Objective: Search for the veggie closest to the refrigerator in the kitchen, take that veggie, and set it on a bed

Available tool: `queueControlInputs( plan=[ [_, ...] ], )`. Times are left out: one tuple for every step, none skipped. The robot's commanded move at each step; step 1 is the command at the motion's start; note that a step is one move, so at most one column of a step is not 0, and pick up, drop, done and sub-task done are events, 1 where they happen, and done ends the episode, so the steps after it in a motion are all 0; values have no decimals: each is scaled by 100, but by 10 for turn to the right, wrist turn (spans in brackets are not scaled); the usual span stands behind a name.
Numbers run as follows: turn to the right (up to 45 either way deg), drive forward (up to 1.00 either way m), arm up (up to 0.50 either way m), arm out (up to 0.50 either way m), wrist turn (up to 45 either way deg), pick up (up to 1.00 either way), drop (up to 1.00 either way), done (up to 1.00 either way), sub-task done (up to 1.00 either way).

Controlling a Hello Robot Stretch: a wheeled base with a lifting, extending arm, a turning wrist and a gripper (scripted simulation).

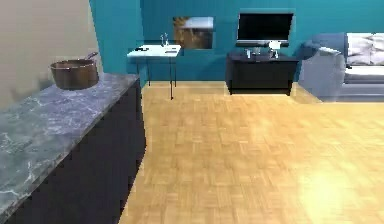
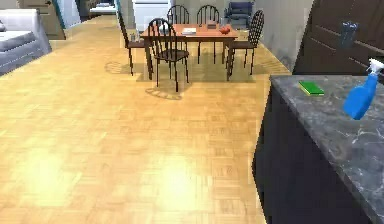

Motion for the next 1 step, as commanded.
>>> queueControlInputs(
  plan=[
    [450, 0, 0, 0, 0, 0, 0, 0, 0]
  ],
)
